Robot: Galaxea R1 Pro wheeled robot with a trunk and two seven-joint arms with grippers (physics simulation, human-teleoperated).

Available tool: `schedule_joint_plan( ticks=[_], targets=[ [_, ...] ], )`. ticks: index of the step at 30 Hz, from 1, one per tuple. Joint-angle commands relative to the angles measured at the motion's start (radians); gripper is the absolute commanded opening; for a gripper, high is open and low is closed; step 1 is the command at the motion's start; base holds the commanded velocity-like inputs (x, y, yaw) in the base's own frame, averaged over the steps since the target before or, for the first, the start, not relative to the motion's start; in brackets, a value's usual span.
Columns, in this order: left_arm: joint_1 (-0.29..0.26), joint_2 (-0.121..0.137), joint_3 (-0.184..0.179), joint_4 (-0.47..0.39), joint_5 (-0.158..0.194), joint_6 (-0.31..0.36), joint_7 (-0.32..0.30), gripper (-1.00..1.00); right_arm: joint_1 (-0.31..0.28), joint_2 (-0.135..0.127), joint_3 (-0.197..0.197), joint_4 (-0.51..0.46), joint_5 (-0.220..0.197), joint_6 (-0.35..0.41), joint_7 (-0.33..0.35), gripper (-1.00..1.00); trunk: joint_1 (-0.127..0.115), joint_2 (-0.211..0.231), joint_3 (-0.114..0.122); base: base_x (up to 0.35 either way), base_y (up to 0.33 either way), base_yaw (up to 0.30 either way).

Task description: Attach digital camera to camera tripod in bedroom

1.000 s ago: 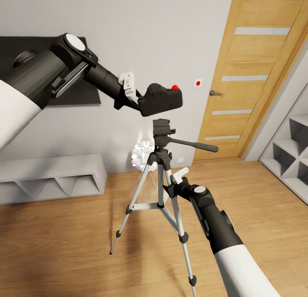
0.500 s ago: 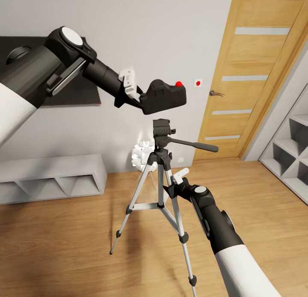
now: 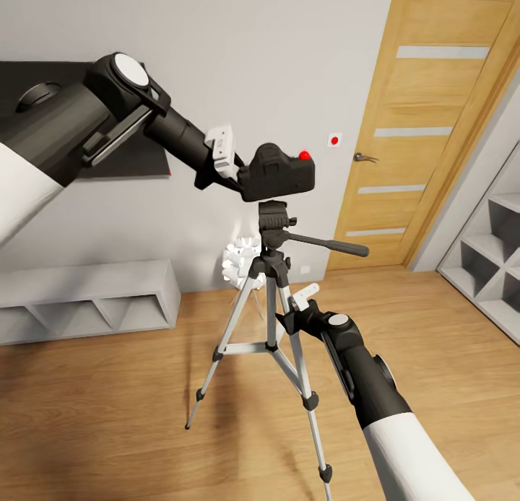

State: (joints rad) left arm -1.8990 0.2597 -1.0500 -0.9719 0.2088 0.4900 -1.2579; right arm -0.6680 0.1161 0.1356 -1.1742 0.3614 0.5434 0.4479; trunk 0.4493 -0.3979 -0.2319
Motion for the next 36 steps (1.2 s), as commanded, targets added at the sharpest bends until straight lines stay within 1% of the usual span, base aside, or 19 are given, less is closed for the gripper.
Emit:
schedule_joint_plan(
  ticks=[1, 8, 9, 36],
  targets=[
    [-0.003, 0.002, -0.010, -0.001, 0.008, 0.008, 0.000, -1.00, -0.001, 0.000, -0.001, -0.001, 0.016, 0.003, 0.006, -1.00, 0.001, -0.002, -0.002, 0.000, 0.000, 0.000],
    [-0.003, 0.005, -0.051, -0.006, 0.010, 0.007, -0.001, -1.00, -0.001, 0.000, -0.001, -0.001, 0.018, 0.003, 0.006, -1.00, 0.001, -0.002, -0.002, 0.000, 0.000, 0.000],
    [-0.003, 0.005, -0.064, -0.009, 0.010, 0.007, -0.001, -1.00, -0.001, 0.000, -0.001, -0.001, 0.028, 0.003, 0.006, -1.00, 0.001, -0.002, -0.002, 0.000, 0.000, 0.000],
    [-0.002, 0.014, -0.054, -0.019, 0.013, 0.017, 0.002, -1.00, -0.001, 0.000, -0.001, -0.001, 0.028, 0.002, 0.006, -1.00, 0.001, -0.002, -0.002, 0.000, 0.000, 0.000]
  ],
)
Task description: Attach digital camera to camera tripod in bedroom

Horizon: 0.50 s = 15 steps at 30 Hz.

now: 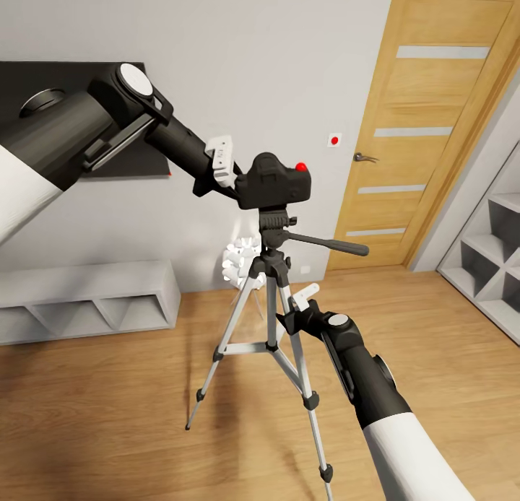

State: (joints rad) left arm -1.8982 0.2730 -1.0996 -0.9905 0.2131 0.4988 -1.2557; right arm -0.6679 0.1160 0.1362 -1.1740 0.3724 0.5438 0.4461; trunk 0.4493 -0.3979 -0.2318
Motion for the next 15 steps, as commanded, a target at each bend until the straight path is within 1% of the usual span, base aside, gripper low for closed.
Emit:
schedule_joint_plan(
  ticks=[1, 2, 3, 15],
  targets=[
    [-0.003, 0.001, -0.004, 0.000, 0.008, 0.008, 0.001, -1.00, -0.001, 0.001, -0.001, -0.001, 0.017, 0.002, 0.008, -1.00, 0.001, -0.002, -0.002, 0.000, 0.000, 0.000],
    [-0.003, 0.001, -0.004, 0.000, 0.008, 0.008, 0.001, -1.00, -0.001, 0.001, -0.001, -0.001, 0.017, 0.002, 0.008, -1.00, 0.001, -0.002, -0.002, 0.000, 0.000, 0.000],
    [-0.003, 0.001, -0.005, 0.000, 0.008, 0.009, 0.002, 1.00, -0.001, 0.001, -0.001, -0.001, 0.017, 0.002, 0.008, -1.00, 0.001, -0.002, -0.002, 0.000, 0.000, 0.000],
    [-0.003, 0.000, -0.004, -0.001, 0.009, 0.008, 0.008, 1.00, -0.001, 0.001, -0.001, -0.001, 0.017, 0.001, 0.008, -1.00, 0.001, -0.002, -0.002, 0.000, 0.000, 0.000]
  ],
)
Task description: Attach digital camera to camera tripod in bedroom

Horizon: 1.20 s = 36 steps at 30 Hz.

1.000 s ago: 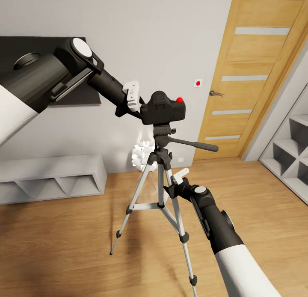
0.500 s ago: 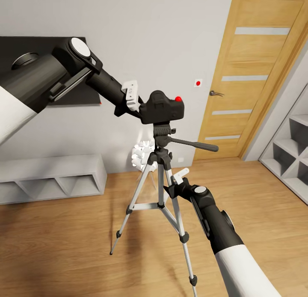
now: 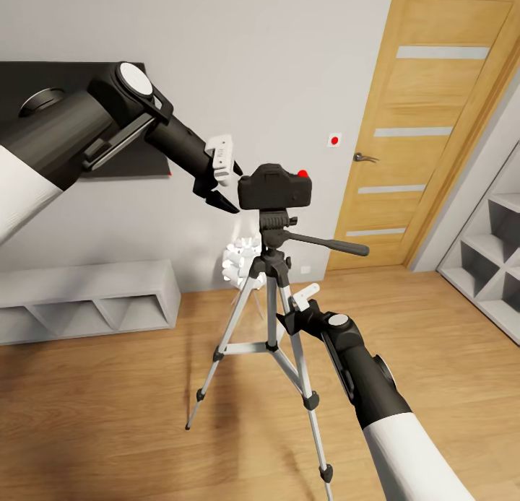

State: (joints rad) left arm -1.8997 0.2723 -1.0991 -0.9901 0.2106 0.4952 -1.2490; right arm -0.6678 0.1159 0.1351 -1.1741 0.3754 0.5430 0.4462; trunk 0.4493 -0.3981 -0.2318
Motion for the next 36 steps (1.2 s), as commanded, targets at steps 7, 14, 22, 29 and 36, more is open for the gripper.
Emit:
schedule_joint_plan(
  ticks=[7, 14, 22, 29, 36],
  targets=[
    [-0.001, 0.001, -0.004, -0.001, 0.012, 0.011, 0.002, 1.00, -0.001, 0.001, 0.000, -0.001, 0.014, 0.002, 0.008, -1.00, 0.001, -0.002, -0.002, 0.000, 0.000, 0.000],
    [-0.001, 0.001, -0.004, -0.001, 0.012, 0.011, 0.002, 1.00, -0.001, 0.001, 0.000, -0.001, 0.014, 0.003, 0.008, -1.00, 0.001, -0.002, -0.002, 0.000, 0.000, 0.000],
    [-0.001, 0.002, 0.060, -0.001, 0.013, 0.011, 0.001, 1.00, -0.001, 0.001, 0.000, -0.001, 0.014, 0.002, 0.008, -1.00, 0.001, -0.002, -0.002, 0.000, 0.000, 0.000],
    [-0.001, 0.002, 0.198, -0.002, 0.014, 0.011, -0.002, 1.00, -0.001, 0.001, 0.000, -0.001, 0.014, 0.002, 0.008, -1.00, 0.001, -0.002, -0.002, 0.000, 0.000, 0.000],
    [-0.001, 0.011, 0.397, -0.003, 0.018, 0.009, -0.007, 1.00, -0.001, 0.000, 0.000, -0.001, 0.014, 0.002, 0.008, -1.00, 0.001, -0.002, -0.002, 0.000, 0.000, 0.000]
  ],
)
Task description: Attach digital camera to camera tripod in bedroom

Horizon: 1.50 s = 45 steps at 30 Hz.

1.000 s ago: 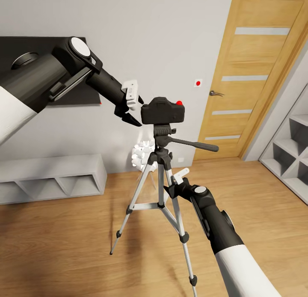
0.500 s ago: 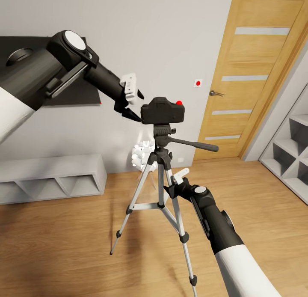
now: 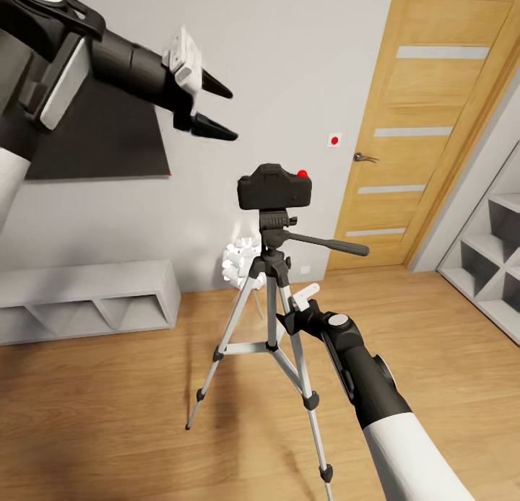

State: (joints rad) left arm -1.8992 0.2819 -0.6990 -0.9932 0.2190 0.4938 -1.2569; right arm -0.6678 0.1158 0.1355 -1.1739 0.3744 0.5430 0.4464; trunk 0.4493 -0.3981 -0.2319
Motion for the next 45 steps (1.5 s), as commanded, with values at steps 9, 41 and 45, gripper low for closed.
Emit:
schedule_joint_plan(
  ticks=[9, 41, 45],
  targets=[
    [-0.002, 0.066, 0.161, -0.021, 0.021, 0.011, -0.001, 1.00, -0.001, 0.000, 0.000, -0.001, 0.015, 0.002, 0.008, -1.00, 0.001, -0.002, -0.002, 0.000, 0.000, 0.000],
    [0.263, 0.050, 0.169, 0.555, 0.067, 0.448, 0.145, 1.00, -0.001, 0.001, 0.000, -0.001, 0.015, 0.002, 0.008, -1.00, 0.001, -0.002, -0.002, 0.000, 0.000, 0.000],
    [0.334, 0.015, 0.168, 0.675, 0.066, 0.387, 0.298, 1.00, -0.001, 0.001, 0.000, 0.000, 0.015, 0.002, 0.008, -1.00, 0.001, -0.002, -0.002, 0.000, 0.000, 0.000]
  ],
)
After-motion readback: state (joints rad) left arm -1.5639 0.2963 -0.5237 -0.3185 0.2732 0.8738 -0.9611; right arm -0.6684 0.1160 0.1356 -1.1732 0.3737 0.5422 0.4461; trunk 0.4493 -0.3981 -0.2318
